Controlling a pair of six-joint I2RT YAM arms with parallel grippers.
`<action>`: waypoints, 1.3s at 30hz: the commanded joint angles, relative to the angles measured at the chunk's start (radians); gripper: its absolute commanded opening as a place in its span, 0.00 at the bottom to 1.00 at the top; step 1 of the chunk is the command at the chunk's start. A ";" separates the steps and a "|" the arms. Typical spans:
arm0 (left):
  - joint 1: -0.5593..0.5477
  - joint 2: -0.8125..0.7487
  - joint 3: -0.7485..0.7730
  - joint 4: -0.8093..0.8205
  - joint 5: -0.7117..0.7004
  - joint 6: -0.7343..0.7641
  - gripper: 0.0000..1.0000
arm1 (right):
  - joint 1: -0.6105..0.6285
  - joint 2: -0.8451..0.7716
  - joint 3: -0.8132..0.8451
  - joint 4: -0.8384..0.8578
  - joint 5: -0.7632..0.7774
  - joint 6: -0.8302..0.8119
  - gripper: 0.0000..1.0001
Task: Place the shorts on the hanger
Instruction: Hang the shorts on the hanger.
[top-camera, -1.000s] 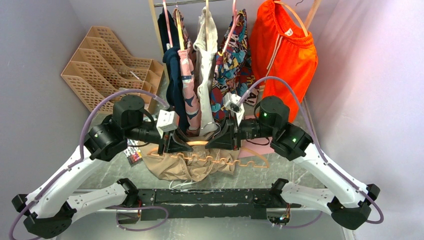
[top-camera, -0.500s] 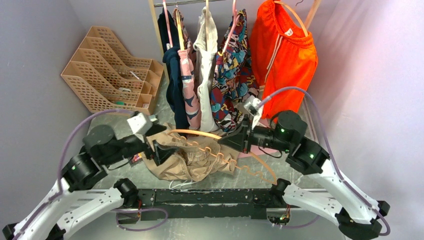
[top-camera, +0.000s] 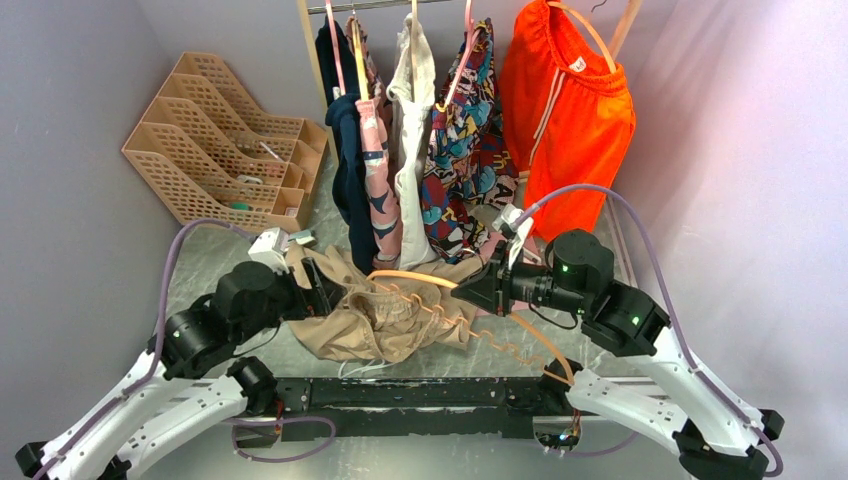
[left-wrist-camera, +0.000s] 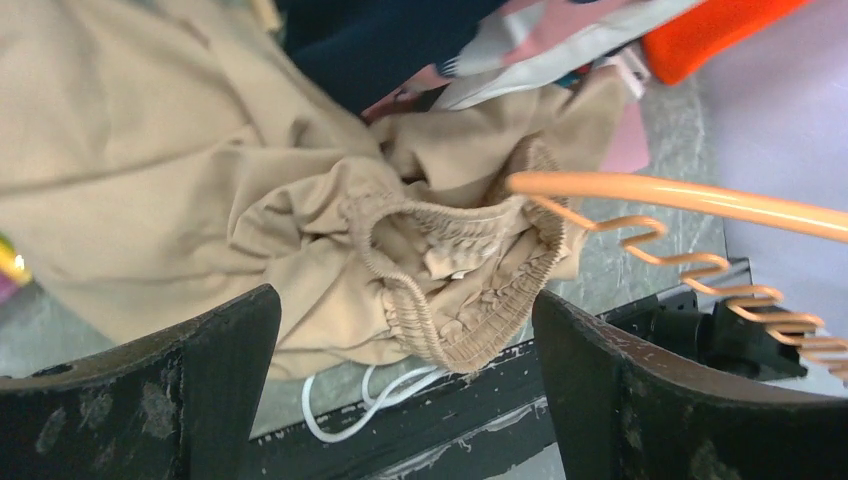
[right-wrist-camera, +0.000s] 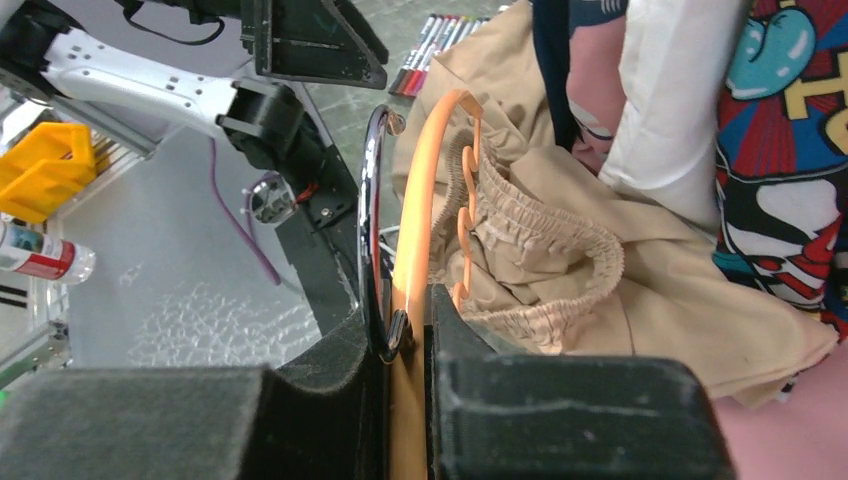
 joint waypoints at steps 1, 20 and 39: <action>0.000 0.039 -0.006 -0.090 -0.079 -0.216 0.99 | 0.003 -0.035 0.040 -0.040 0.069 -0.023 0.00; 0.001 0.207 -0.138 0.142 0.086 -0.103 0.99 | 0.003 -0.040 -0.002 -0.002 0.072 -0.019 0.00; -0.001 0.430 -0.118 0.213 0.039 -0.114 0.56 | 0.003 -0.046 -0.038 0.041 0.055 0.006 0.00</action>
